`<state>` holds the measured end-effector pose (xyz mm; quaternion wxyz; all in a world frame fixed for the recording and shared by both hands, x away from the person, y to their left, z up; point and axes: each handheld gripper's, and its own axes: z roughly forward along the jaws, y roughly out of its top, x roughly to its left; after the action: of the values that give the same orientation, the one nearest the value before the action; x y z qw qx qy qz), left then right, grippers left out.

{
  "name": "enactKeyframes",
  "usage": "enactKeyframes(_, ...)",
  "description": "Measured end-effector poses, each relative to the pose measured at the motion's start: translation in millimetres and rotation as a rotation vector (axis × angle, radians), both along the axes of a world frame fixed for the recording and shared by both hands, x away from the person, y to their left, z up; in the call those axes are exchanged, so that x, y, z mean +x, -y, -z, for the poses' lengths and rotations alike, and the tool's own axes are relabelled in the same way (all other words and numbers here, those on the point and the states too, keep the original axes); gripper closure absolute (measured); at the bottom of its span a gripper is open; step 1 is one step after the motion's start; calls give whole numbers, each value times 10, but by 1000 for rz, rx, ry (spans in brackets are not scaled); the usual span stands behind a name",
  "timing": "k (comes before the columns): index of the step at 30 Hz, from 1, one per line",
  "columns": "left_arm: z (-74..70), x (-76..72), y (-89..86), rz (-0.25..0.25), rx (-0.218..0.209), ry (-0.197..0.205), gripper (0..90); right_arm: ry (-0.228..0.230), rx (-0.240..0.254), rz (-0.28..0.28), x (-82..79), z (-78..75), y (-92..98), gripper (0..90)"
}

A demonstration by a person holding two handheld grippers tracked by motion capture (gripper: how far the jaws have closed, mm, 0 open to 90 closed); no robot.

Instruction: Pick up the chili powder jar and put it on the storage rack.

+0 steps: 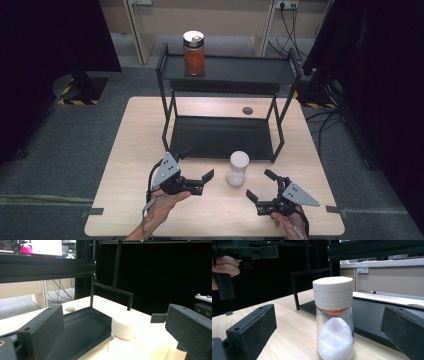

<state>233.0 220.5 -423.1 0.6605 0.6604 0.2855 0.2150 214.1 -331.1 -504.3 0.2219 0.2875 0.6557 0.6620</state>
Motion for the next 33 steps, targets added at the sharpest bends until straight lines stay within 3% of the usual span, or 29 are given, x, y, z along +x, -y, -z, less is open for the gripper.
enactKeyframes(16, 306, -138, -34, -3, 4, -25, 18, -1, 2, 1, 5, 2, -1, 3)
enactKeyframes(20, 374, -193, -27, 2, 17, -10, 18, 1, 1, 2, 7, 3, -2, 3)
enactKeyframes(33, 557, -246, 8, 17, 19, -22, 18, 0, 7, 2, 10, 8, 14, 3)
